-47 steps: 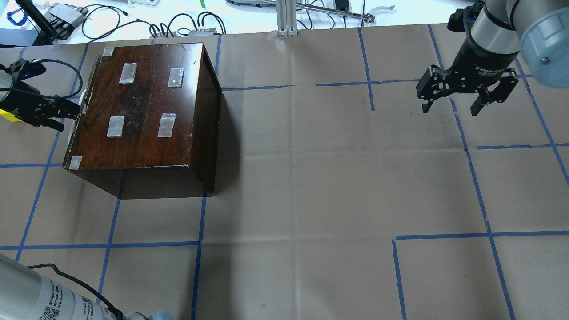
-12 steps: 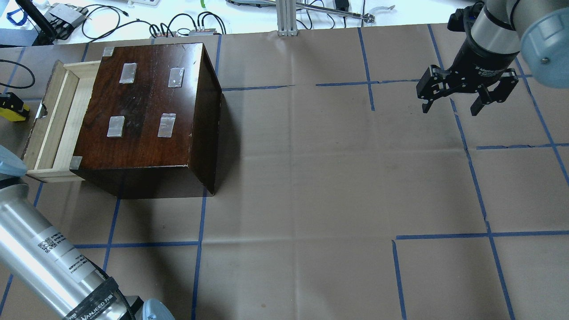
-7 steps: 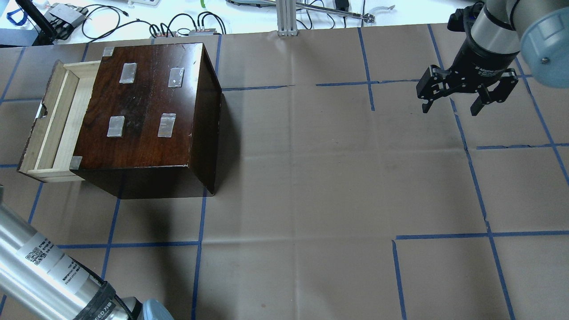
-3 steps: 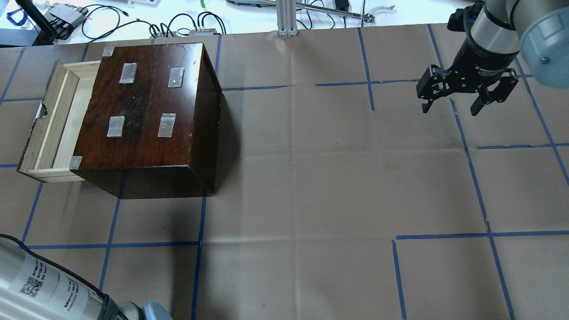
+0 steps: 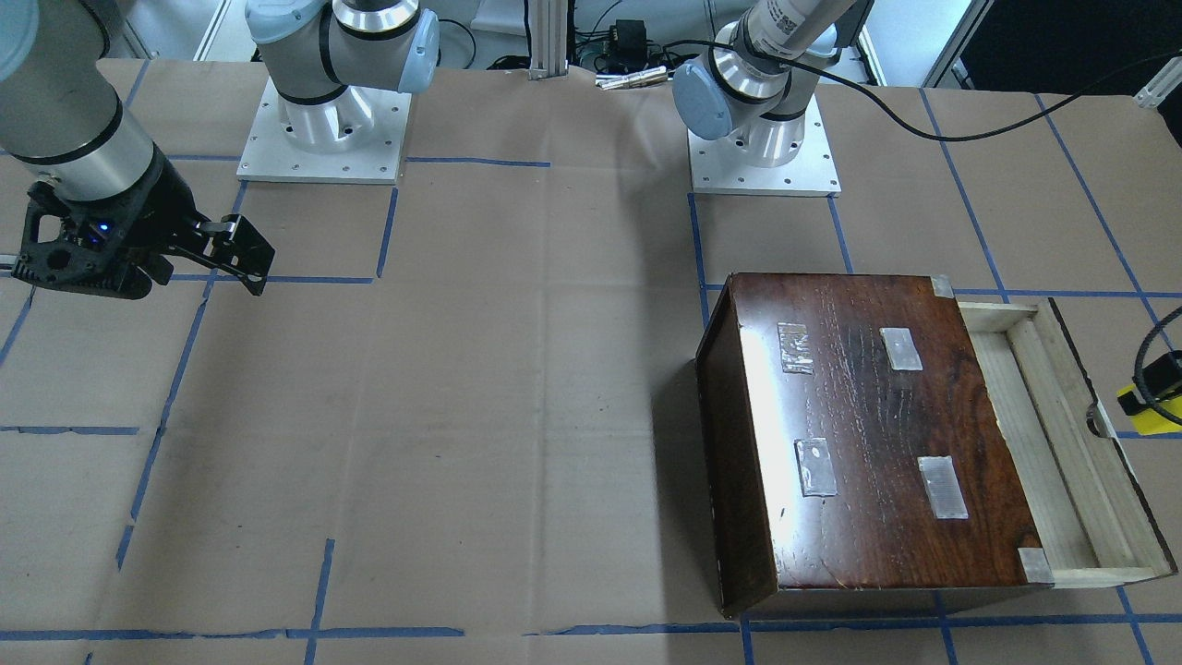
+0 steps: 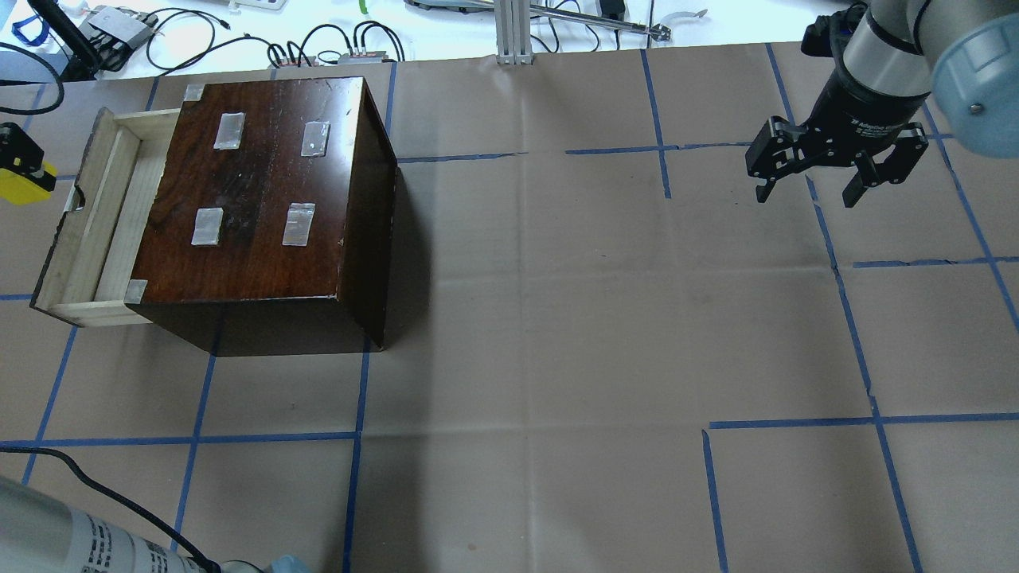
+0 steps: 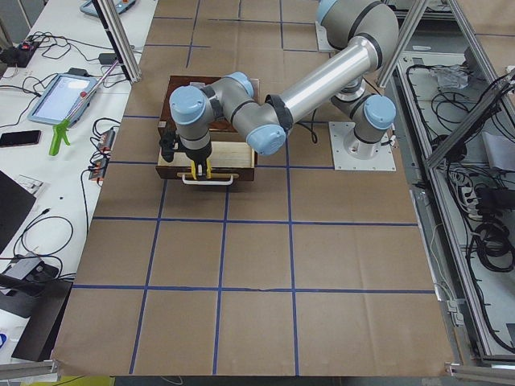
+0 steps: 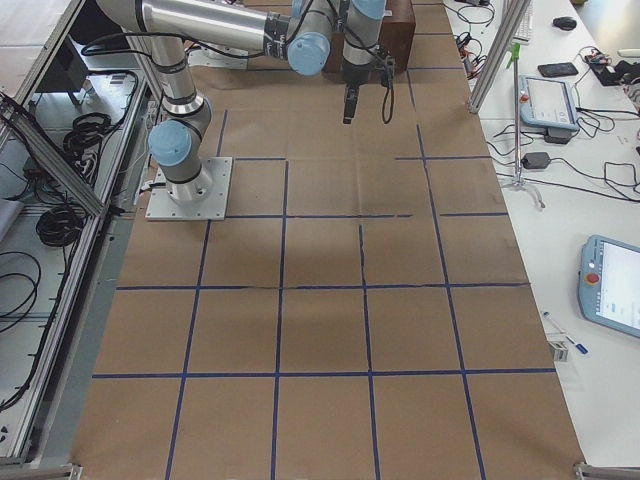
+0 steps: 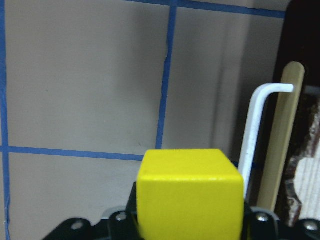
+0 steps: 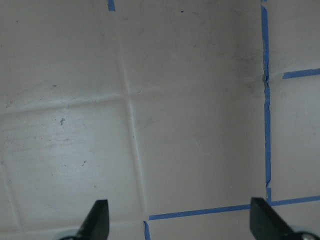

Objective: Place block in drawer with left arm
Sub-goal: 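Carry the yellow cube over the open drawer with the left gripper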

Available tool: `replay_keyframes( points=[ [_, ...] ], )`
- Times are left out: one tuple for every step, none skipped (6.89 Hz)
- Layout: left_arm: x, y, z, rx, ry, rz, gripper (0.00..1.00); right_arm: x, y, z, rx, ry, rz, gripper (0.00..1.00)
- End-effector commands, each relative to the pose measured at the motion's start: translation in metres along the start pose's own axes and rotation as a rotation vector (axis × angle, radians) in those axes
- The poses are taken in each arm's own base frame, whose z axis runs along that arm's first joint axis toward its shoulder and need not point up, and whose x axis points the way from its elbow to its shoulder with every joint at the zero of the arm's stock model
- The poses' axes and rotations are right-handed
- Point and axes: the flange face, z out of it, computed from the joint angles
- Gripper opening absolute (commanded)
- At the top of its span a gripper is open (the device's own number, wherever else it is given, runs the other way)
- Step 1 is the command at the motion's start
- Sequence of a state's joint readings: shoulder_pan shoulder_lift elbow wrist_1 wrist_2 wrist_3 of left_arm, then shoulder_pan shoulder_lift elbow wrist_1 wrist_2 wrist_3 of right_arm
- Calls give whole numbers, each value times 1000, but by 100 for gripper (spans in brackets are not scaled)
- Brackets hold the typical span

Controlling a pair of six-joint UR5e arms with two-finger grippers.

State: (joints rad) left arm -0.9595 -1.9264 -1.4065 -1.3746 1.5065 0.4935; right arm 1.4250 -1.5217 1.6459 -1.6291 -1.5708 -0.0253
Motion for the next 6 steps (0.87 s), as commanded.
replay_keyframes(
  points=[
    [67, 28, 2, 8, -3, -18, 35, 0, 0, 0, 0, 0, 1, 100],
    [75, 35, 5, -2, -2, -13, 35, 0, 0, 0, 0, 0, -1, 100],
    [78, 37, 11, -14, 2, -10, 35, 0, 0, 1, -2, 0, -1, 100],
    [84, 38, 23, -35, 12, -22, 35, 0, 0, 1, -2, 0, -1, 100],
    [82, 37, 32, -44, 16, -17, 35, 0, 0, -1, 1, 0, -1, 100],
    [84, 35, 41, -55, 20, -15, 35, 0, 0, 1, -2, 0, -1, 100]
  ],
)
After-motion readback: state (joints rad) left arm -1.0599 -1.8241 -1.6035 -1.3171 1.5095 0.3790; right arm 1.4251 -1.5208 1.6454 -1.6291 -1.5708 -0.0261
